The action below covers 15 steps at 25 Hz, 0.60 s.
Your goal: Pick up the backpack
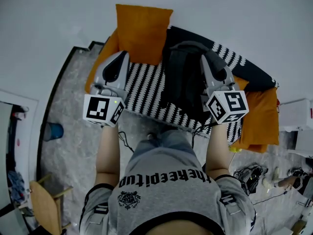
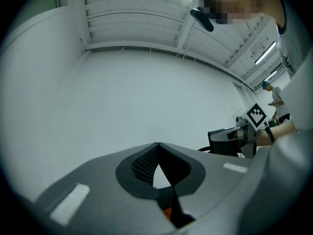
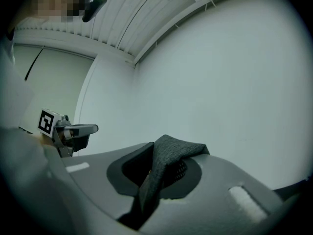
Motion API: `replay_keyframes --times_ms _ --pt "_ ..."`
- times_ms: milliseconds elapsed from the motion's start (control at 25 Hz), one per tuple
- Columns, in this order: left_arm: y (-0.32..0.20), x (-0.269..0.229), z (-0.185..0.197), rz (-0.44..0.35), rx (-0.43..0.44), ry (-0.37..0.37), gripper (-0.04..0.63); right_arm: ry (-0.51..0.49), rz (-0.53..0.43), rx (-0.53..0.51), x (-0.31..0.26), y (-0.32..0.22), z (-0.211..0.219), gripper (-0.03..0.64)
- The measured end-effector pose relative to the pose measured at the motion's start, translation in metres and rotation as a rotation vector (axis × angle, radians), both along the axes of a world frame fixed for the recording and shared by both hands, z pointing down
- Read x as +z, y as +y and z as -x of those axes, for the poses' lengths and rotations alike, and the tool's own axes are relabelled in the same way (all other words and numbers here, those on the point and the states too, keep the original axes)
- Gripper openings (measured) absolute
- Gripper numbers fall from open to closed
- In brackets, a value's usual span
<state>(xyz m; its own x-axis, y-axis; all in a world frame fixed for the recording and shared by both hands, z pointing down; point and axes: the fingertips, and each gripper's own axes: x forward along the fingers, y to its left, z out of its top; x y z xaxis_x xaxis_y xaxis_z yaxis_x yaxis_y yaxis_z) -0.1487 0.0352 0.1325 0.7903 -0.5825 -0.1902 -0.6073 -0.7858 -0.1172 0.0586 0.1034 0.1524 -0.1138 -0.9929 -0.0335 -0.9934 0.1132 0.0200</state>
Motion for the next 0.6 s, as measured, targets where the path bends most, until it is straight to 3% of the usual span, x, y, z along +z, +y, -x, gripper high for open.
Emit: replay_keyframes --times_ms 600 --pt "0.007 0.003 0.005 -0.001 0.021 0.001 0.015 0.001 -0.014 0.019 0.001 0.012 0.008 0.034"
